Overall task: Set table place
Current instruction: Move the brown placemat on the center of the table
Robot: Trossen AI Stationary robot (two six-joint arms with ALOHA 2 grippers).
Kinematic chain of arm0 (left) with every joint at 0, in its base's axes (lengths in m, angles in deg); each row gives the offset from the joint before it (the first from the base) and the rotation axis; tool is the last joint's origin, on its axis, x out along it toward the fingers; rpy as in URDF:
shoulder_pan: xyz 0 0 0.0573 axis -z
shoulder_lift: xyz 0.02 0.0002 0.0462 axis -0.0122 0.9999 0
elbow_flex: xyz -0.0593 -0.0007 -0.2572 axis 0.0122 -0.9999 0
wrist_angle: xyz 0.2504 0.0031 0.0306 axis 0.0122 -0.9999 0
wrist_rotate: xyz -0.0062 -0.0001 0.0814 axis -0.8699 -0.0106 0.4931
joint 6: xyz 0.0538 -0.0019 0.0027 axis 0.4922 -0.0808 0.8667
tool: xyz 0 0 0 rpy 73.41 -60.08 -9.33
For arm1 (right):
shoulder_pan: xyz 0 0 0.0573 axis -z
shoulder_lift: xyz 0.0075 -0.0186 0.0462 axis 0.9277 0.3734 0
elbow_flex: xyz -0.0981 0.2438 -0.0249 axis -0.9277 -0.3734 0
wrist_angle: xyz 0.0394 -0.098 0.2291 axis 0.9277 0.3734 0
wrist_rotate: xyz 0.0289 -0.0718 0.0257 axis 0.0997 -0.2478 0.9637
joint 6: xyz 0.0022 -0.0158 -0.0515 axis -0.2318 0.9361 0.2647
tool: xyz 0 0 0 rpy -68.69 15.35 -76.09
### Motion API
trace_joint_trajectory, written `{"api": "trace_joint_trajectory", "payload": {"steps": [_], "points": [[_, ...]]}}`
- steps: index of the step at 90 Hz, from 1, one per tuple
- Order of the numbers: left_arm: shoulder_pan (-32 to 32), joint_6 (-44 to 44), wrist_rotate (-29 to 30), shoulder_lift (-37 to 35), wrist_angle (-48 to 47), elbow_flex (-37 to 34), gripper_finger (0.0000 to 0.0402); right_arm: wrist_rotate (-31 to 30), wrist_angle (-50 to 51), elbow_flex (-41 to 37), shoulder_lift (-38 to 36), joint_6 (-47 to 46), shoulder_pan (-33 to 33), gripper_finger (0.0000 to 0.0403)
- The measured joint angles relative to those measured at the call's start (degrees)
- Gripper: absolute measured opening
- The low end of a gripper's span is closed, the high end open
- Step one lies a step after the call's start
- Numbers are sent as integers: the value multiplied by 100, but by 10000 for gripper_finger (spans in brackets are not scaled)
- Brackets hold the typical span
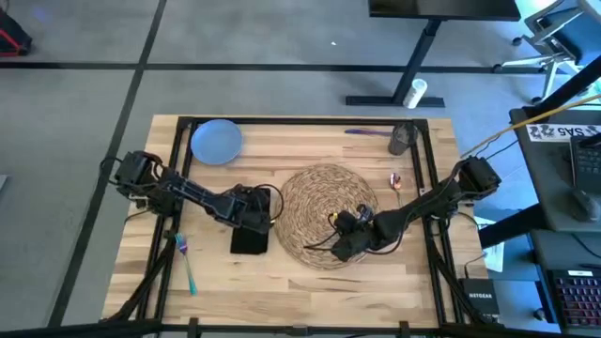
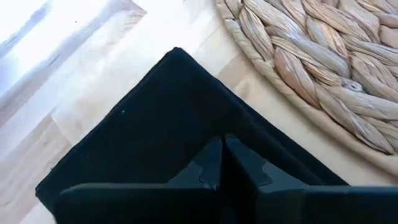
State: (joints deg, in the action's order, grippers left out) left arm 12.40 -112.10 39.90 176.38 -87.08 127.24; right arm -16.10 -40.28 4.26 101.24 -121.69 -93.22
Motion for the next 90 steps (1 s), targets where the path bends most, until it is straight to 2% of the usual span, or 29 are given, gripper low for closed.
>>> {"api": "trace_joint_trajectory", "payload": {"steps": [33,52,60,90], "points": [[4,-37,-62,-615,-169,-31,0,-79,-336,0,31,7,4,0],[259,-37,0,-1273,-134,-20,0,-746,-740,0,39,13,16,0],[368,-44,43,-1554,-113,-9,0,-814,-732,-2,46,11,92,0],[1024,-165,140,-2119,-25,23,0,-776,-844,4,751,181,541,0]]}}
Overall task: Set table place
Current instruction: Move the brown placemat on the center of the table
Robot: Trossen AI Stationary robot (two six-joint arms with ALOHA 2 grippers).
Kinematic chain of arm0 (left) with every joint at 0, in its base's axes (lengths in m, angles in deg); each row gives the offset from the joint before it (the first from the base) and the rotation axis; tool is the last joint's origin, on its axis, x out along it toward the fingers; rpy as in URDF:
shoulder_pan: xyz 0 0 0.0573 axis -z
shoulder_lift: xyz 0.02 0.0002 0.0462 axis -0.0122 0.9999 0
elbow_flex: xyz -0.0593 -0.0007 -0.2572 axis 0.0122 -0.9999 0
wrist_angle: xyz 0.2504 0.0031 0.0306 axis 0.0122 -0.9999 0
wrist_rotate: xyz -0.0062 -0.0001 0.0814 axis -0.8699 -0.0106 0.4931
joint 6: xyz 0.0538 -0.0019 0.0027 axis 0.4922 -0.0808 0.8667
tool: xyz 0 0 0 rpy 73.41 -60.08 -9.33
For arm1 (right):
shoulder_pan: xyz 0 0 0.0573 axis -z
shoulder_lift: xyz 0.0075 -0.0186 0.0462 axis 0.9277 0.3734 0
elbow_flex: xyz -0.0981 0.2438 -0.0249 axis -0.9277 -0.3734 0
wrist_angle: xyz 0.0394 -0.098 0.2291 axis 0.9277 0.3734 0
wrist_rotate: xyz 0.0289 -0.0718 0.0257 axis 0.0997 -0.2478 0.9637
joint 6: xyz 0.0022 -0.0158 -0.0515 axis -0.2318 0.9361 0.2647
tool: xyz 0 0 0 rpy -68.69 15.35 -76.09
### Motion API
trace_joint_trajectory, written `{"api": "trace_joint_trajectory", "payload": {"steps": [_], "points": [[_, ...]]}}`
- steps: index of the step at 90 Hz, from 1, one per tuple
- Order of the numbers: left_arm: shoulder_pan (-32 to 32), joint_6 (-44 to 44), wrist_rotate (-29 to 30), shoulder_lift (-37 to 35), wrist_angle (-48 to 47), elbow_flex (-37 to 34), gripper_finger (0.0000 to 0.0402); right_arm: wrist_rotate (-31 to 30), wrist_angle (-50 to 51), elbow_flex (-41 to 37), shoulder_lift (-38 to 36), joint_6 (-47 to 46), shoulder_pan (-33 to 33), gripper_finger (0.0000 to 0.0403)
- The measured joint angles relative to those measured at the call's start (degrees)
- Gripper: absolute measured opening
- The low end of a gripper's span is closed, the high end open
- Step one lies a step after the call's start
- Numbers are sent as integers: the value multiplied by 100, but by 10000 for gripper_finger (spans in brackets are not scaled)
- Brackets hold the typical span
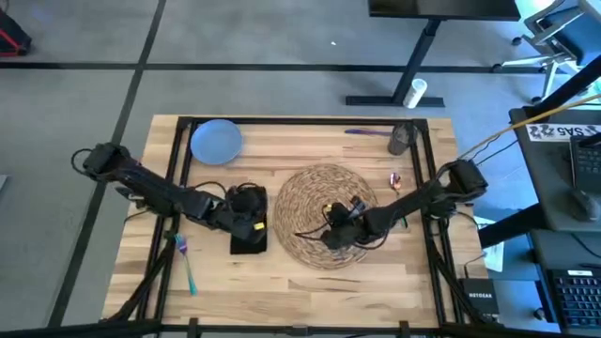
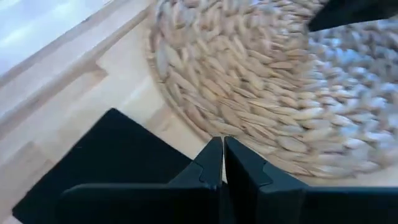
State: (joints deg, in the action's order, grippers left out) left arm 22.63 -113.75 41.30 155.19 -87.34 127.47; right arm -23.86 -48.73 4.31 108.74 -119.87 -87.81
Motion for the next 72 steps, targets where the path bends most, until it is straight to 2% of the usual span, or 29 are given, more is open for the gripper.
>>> {"api": "trace_joint_trajectory", "payload": {"steps": [22,72], "points": [[375,-332,143,-25,-38,3,0,214,-559,8,99,-25,-87,0],[516,-351,159,-29,-78,14,0,729,-574,83,102,-135,-135,0]]}}
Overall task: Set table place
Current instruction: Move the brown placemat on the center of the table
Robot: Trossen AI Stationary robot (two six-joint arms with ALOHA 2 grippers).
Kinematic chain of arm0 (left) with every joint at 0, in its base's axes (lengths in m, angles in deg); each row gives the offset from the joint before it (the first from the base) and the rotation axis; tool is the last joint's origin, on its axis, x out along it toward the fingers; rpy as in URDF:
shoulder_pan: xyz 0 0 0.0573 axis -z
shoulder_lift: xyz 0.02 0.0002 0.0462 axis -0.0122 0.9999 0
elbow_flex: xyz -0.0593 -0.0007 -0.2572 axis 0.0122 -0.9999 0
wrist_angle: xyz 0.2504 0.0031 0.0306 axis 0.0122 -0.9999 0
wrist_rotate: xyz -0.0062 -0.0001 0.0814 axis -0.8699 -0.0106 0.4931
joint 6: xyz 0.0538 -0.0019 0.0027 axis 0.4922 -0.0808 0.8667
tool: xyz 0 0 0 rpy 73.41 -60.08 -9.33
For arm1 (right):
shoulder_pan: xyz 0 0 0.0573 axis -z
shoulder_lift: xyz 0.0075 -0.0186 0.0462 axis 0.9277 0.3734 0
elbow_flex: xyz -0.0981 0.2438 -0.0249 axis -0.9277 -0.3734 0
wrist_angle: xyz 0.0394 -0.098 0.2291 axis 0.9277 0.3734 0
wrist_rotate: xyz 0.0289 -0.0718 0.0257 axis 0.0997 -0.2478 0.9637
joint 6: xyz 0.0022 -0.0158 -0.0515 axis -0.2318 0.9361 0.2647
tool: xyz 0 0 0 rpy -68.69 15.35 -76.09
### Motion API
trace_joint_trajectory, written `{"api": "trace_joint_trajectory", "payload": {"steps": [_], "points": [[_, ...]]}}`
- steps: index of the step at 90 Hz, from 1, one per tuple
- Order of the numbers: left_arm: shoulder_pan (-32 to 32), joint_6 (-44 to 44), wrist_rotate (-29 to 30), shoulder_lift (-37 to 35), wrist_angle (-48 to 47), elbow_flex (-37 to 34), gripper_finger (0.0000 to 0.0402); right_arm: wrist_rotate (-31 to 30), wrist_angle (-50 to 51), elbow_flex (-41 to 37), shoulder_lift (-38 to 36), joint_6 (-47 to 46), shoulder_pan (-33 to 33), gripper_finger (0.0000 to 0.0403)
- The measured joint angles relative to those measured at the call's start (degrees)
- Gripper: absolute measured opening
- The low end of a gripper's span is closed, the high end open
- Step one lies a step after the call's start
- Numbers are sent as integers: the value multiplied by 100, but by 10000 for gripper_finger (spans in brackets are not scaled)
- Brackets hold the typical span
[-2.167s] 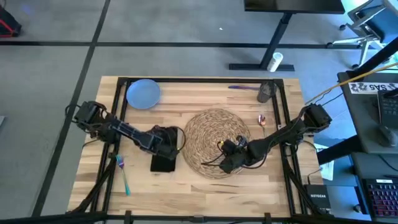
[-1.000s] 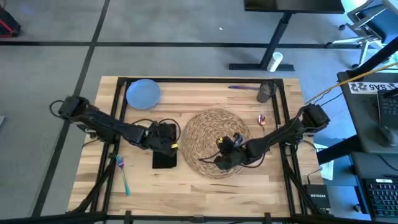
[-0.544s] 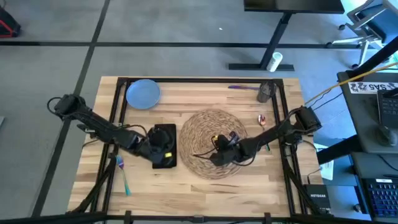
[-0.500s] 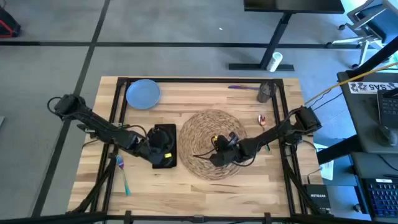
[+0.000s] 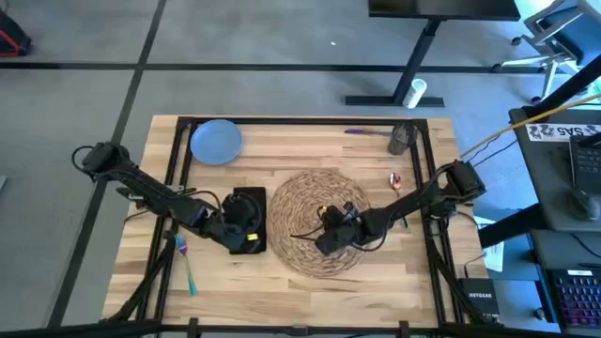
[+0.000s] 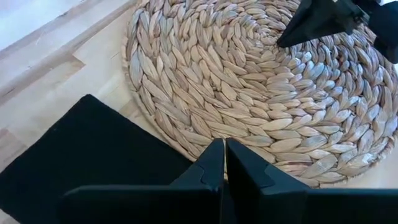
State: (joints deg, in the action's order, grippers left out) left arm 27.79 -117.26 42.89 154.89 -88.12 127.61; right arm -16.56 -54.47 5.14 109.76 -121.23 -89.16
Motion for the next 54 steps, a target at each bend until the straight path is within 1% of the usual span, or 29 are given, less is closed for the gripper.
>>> {"api": "trace_joint_trajectory", "payload": {"steps": [25,54], "points": [[150,-313,-3,-2,-292,0,0,4,18,-7,4,-61,-85,0],[414,-706,-21,13,-262,0,0,63,-205,-13,-17,-61,-81,0]]}}
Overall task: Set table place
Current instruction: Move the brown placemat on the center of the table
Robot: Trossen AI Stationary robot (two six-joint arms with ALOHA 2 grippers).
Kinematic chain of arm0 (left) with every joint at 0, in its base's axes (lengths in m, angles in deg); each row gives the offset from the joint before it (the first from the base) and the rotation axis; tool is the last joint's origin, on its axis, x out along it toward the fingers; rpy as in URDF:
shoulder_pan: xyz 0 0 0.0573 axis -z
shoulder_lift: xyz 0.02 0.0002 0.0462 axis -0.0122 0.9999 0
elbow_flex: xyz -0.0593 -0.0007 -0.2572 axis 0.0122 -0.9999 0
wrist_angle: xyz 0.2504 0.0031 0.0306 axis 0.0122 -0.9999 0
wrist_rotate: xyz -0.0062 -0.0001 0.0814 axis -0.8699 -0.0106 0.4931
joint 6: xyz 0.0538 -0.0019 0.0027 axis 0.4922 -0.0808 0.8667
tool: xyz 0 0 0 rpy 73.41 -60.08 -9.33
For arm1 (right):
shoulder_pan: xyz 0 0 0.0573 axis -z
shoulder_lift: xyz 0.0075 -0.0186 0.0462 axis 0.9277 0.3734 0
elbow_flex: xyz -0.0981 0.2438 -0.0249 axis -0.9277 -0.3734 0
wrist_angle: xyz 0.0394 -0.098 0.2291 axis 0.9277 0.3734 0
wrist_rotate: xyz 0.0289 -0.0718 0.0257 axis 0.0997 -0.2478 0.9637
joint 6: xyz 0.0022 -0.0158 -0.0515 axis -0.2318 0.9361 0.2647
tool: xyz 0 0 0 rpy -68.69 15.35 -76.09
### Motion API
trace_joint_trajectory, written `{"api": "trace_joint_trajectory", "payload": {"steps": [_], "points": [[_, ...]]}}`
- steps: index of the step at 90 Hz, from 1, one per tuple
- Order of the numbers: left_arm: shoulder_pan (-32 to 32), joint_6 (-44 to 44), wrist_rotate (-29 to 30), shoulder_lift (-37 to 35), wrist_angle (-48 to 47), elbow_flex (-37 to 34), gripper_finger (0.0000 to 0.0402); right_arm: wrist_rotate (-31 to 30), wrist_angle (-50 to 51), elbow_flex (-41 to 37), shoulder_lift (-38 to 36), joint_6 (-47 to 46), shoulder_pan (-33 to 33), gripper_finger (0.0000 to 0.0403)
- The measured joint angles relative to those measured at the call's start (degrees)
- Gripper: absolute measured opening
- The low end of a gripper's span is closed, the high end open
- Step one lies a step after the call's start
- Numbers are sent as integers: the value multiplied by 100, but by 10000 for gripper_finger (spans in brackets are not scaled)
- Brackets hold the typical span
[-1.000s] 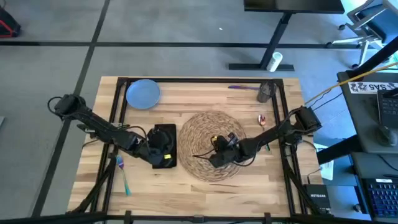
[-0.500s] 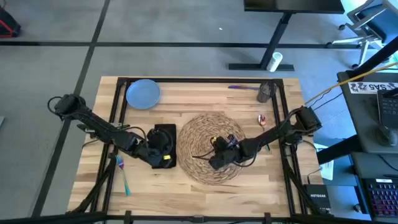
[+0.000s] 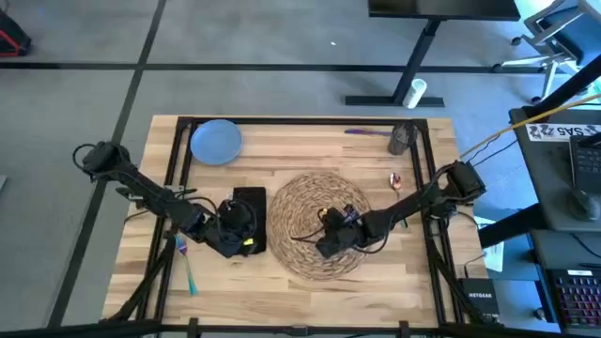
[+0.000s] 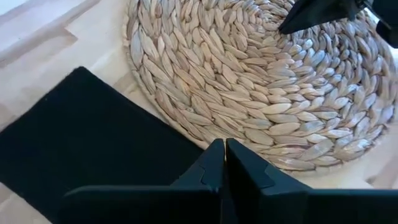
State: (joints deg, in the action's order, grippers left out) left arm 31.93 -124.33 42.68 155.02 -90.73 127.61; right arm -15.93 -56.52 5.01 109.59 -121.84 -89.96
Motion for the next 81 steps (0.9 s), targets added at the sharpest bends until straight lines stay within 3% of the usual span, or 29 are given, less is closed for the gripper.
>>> {"api": "trace_joint_trajectory", "payload": {"steps": [42,81], "points": [[290,-481,-578,893,286,0,0,-126,409,961,11,821,11,0],[485,-1205,-772,1637,578,0,0,-249,783,1106,-2,916,11,0]]}}
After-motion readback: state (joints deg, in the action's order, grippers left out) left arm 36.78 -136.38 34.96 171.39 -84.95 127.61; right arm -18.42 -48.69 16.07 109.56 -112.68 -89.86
